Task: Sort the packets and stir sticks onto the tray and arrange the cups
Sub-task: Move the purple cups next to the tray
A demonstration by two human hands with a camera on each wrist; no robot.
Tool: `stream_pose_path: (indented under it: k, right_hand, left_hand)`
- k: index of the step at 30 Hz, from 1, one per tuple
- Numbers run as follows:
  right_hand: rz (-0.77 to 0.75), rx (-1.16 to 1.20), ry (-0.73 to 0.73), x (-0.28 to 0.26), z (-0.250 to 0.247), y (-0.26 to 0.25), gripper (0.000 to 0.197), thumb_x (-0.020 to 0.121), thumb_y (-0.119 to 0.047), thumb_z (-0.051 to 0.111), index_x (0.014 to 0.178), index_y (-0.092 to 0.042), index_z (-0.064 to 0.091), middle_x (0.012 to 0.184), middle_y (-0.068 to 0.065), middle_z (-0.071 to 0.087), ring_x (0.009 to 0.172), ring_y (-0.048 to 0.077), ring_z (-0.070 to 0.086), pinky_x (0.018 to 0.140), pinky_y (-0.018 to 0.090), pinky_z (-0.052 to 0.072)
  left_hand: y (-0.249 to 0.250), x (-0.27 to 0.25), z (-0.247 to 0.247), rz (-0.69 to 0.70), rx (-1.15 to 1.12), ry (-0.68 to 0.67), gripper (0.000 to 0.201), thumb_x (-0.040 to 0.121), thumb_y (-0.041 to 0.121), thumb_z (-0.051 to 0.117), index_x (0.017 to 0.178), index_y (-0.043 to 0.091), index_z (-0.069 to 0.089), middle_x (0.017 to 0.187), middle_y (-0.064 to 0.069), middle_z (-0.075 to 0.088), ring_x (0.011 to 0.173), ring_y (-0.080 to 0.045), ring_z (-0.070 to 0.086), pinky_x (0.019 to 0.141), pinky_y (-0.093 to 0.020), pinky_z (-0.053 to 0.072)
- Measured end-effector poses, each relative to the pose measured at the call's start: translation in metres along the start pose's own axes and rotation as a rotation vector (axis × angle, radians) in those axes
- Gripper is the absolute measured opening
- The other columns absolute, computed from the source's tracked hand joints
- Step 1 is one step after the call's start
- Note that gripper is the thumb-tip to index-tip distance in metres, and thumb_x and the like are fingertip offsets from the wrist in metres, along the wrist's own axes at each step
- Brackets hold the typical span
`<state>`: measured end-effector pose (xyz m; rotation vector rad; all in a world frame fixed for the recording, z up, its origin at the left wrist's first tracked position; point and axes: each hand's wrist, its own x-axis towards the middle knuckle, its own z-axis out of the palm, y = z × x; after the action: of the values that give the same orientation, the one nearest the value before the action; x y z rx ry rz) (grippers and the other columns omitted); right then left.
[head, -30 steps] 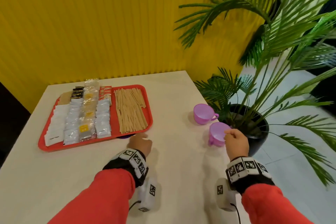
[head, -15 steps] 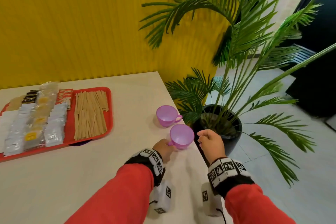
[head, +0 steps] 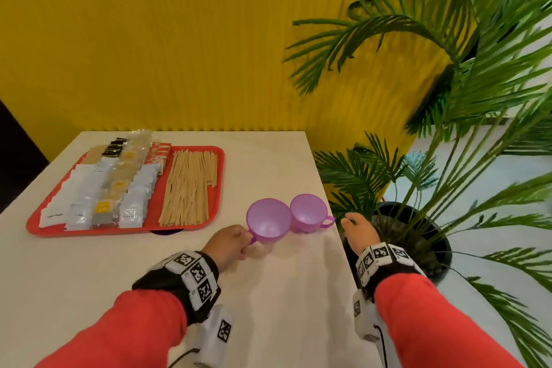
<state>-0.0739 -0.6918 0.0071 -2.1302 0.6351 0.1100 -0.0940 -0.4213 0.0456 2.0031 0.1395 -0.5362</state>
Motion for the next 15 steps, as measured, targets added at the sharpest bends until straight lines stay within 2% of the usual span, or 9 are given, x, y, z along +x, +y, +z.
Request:
stream_pose_path:
  k: [2,3,5,6,7,9,12,13,15]
  right_hand:
    - [0.022,-0.028,-0.05,0.012,0.007,-0.003,0.045,0.097,-0.025,0.041,0.141,-0.015,0.037,0.141,0.013,0.045,0.125,0.031,0.046,0.102,0.034,0.035]
    - [0.029,-0.022,-0.065,0.016,0.012,-0.004,0.047,0.097,-0.025,0.04,0.143,-0.016,0.033,0.141,0.013,0.045,0.121,0.029,0.049,0.102,0.036,0.036]
    - [0.037,-0.004,-0.08,0.027,0.024,-0.001,0.049,0.097,-0.024,0.04,0.145,-0.018,0.031,0.133,0.015,0.051,0.091,0.019,0.054,0.092,0.036,0.042]
    - [0.04,-0.003,-0.089,0.033,0.03,0.001,0.047,0.097,-0.023,0.039,0.143,-0.016,0.033,0.124,0.014,0.054,0.076,0.013,0.047,0.081,0.033,0.041]
    - [0.039,-0.012,-0.103,0.039,0.035,0.003,0.044,0.096,-0.022,0.039,0.139,-0.013,0.039,0.115,0.013,0.056,0.068,0.011,0.042,0.074,0.032,0.039]
    - [0.061,-0.044,-0.109,0.044,0.044,0.003,0.033,0.094,-0.02,0.041,0.123,-0.008,0.05,0.107,0.015,0.059,0.073,0.021,0.048,0.072,0.035,0.04]
    - [0.042,-0.14,-0.125,0.04,0.051,-0.006,0.012,0.092,-0.012,0.045,0.101,-0.011,0.053,0.096,0.014,0.056,0.083,0.023,0.05,0.083,0.041,0.048]
    - [0.029,-0.177,-0.159,0.034,0.052,-0.014,0.011,0.092,-0.009,0.046,0.101,-0.012,0.052,0.094,0.013,0.053,0.08,0.023,0.051,0.08,0.039,0.048]
    - [0.042,-0.141,-0.207,0.025,0.054,-0.03,0.012,0.093,-0.003,0.044,0.101,-0.012,0.048,0.092,0.013,0.051,0.066,0.019,0.05,0.065,0.03,0.046]
  left_hand:
    - [-0.001,-0.002,-0.02,-0.015,-0.026,0.041,0.022,0.099,0.018,0.04,0.08,0.012,0.05,0.069,0.0,0.051,0.058,-0.011,0.047,0.052,-0.019,0.034]
    - [-0.002,-0.003,-0.028,-0.024,-0.041,0.057,0.022,0.099,0.019,0.041,0.08,0.013,0.05,0.069,0.0,0.05,0.058,-0.011,0.046,0.053,-0.019,0.034]
    - [-0.004,-0.006,-0.043,-0.041,-0.067,0.079,0.021,0.099,0.019,0.041,0.081,0.014,0.05,0.069,0.0,0.05,0.058,-0.011,0.046,0.055,-0.022,0.033]
    - [-0.006,-0.007,-0.05,-0.051,-0.077,0.087,0.021,0.099,0.019,0.041,0.081,0.014,0.051,0.069,0.0,0.05,0.058,-0.011,0.046,0.056,-0.022,0.033]
    - [-0.009,-0.008,-0.056,-0.061,-0.086,0.093,0.021,0.099,0.019,0.041,0.081,0.015,0.051,0.069,0.0,0.049,0.058,-0.011,0.046,0.056,-0.022,0.033]
    - [-0.014,-0.011,-0.069,-0.075,-0.097,0.104,0.023,0.099,0.019,0.04,0.08,0.015,0.051,0.069,0.0,0.048,0.058,-0.011,0.044,0.056,-0.021,0.033]
    - [-0.021,-0.01,-0.085,-0.082,-0.097,0.103,0.022,0.099,0.02,0.04,0.082,0.015,0.052,0.069,0.0,0.048,0.057,-0.01,0.044,0.054,-0.02,0.032]
    - [-0.023,-0.009,-0.09,-0.085,-0.099,0.101,0.022,0.099,0.02,0.04,0.082,0.015,0.052,0.069,0.0,0.048,0.057,-0.01,0.044,0.054,-0.02,0.032]
    - [-0.026,-0.008,-0.1,-0.09,-0.118,0.097,0.022,0.099,0.02,0.04,0.081,0.015,0.051,0.07,-0.001,0.049,0.058,-0.01,0.044,0.054,-0.019,0.031]
